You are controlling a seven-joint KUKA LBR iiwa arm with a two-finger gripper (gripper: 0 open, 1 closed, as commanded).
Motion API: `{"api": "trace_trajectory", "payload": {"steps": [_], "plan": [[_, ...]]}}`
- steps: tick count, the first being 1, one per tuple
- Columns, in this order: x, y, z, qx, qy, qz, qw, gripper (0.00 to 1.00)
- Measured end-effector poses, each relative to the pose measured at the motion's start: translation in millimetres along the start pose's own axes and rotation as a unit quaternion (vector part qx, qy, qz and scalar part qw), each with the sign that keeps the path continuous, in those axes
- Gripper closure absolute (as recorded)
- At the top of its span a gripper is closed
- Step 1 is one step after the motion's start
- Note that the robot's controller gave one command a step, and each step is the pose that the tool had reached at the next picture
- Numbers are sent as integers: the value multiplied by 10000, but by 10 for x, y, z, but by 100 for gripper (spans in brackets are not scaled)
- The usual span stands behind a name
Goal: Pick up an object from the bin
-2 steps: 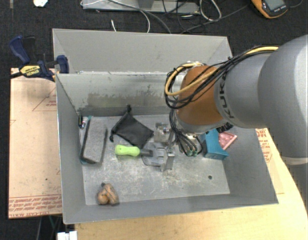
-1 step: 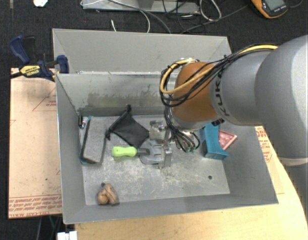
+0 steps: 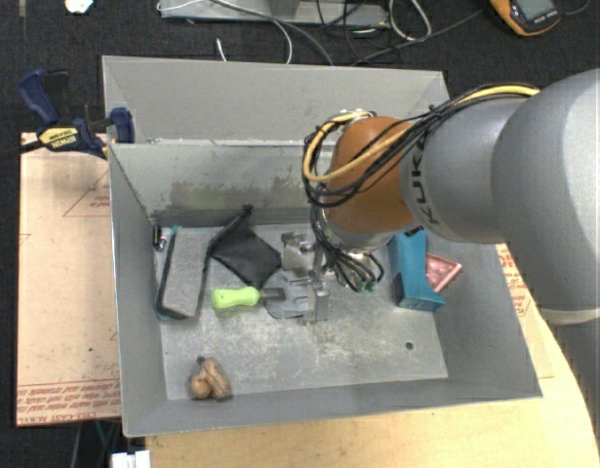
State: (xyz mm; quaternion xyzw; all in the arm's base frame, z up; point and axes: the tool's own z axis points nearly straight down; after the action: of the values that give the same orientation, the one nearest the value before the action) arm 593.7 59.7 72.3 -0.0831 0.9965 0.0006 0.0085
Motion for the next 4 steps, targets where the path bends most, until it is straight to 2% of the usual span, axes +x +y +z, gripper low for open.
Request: {"api": "trace_trajectory", "payload": {"steps": [4], "plan": [[0, 1, 0, 4, 0, -5, 10000, 100]]}}
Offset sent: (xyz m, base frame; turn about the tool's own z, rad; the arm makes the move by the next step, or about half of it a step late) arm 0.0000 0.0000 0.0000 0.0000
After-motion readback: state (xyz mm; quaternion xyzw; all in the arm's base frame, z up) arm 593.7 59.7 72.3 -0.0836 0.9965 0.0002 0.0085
